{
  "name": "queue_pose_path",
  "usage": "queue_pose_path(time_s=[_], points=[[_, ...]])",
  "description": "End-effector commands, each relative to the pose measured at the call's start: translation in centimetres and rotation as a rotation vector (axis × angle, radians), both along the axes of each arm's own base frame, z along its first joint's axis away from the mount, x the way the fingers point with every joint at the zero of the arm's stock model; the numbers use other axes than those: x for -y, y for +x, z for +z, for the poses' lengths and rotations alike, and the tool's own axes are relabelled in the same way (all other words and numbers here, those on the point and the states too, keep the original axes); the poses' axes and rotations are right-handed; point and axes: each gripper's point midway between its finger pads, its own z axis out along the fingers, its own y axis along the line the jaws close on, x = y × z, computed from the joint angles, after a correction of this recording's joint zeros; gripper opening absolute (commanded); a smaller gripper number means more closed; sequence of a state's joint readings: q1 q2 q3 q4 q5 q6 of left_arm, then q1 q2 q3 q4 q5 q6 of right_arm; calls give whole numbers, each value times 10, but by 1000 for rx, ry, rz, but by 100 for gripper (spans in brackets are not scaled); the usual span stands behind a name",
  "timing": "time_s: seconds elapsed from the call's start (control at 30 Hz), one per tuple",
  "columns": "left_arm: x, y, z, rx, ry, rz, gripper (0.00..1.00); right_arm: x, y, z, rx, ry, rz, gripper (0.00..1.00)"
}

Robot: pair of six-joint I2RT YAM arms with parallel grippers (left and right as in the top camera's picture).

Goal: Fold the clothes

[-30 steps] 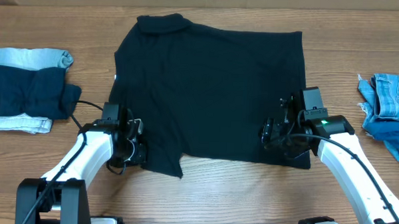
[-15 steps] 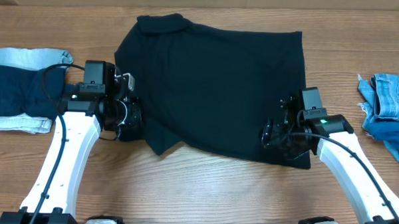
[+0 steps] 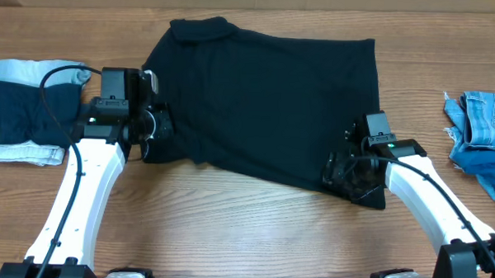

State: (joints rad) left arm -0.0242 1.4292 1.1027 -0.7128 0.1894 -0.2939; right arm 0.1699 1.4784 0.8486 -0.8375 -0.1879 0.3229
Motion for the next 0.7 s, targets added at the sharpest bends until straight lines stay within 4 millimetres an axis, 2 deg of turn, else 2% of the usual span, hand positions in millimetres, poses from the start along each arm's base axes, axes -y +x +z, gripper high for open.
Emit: queue_pose_path(time_s=[0.0, 0.07, 0.17, 0.43, 0.67], points=[[-2, 17, 0, 36, 23, -8, 4, -5, 8, 27, 122, 29, 70, 75], [-1, 27, -10, 39, 22, -13, 4, -5, 8, 41, 169, 35, 69, 77], [-1, 41, -22, 49, 25, -17, 4, -4, 3, 40, 150, 32, 69, 77], [-1, 64, -51, 52, 31, -27, 4, -4, 3, 40, 150, 33, 69, 77], [0, 80, -45, 120, 28, -25, 5, -4, 3, 40, 151, 33, 69, 77]])
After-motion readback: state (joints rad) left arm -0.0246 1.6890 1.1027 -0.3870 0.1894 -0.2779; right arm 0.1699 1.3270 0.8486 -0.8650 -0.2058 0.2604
